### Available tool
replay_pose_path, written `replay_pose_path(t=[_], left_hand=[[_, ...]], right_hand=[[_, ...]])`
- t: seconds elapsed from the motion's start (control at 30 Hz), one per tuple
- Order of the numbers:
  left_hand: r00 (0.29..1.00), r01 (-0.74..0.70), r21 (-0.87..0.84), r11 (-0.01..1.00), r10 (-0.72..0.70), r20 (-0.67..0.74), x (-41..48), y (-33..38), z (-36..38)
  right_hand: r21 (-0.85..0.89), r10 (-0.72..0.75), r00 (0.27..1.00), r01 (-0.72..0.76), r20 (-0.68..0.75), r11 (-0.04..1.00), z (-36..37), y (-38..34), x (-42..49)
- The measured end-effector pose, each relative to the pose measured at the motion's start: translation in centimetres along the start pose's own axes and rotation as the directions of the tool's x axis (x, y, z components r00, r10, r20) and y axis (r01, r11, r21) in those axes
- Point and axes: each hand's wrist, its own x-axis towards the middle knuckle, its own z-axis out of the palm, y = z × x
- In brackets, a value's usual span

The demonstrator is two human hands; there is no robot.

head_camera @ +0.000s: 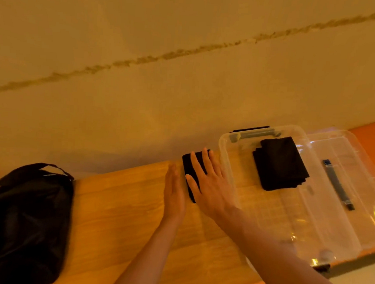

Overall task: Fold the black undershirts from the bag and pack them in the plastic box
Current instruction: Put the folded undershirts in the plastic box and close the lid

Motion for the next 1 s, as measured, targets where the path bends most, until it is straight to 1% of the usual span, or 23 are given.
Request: replay_pose_path(t=[0.07,0.17,0.27,0.33,0.43,0.53,0.6,0.7,0.83,0.9,1.0], left_hand=[[0.996,0.072,0.008,0.997,-0.072,0.045,1.3,-0.7,-0.2],[0.967,0.205,-0.079,0.975,-0.190,0.170,2.6,-1.1,-0.3],[0.937,0.307,-0.076,0.949,-0.288,0.196,3.9,-1.8,0.2],[0.904,0.398,-0.096,0.912,-0.373,0.211,4.1,-0.6,0.6],[0.869,0.463,-0.120,0.878,-0.424,0.256,4.9,0.3,0.7],[0.851,0.471,-0.079,0.879,-0.429,0.303,5.5,0.4,0.8],[0.845,0.469,-0.040,0.882,-0.436,0.309,5.6,0.2,1.0],[0.838,0.478,-0.002,0.878,-0.455,0.300,5.7,-0.2,1.4],[0.861,0.444,0.009,0.896,-0.429,0.274,5.5,-0.4,1.8],[0.870,0.428,-0.006,0.904,-0.411,0.273,5.3,-0.3,1.7],[0.869,0.413,-0.021,0.910,-0.387,0.308,4.6,0.4,1.0]], right_hand=[[0.033,0.057,0.997,-0.059,0.057,0.998,1.5,-0.4,0.1],[0.067,0.167,0.982,-0.173,0.084,0.983,3.0,-0.6,-0.2],[0.072,0.241,0.963,-0.251,0.116,0.965,3.9,-0.4,-0.6],[0.063,0.263,0.959,-0.270,0.106,0.961,4.5,0.0,-0.7],[0.073,0.286,0.954,-0.292,0.084,0.954,4.6,0.3,-0.8],[0.122,0.276,0.958,-0.283,0.075,0.951,3.8,0.3,-1.0],[0.145,0.271,0.959,-0.281,0.085,0.949,3.6,0.0,-1.1],[0.168,0.305,0.947,-0.319,0.103,0.933,3.8,-0.2,-1.3],[0.225,0.321,0.937,-0.345,0.137,0.911,4.0,-0.6,-1.7],[0.251,0.321,0.939,-0.343,0.126,0.905,4.2,-0.8,-2.0],[0.230,0.318,0.943,-0.331,0.093,0.915,4.3,-1.4,-2.8]])
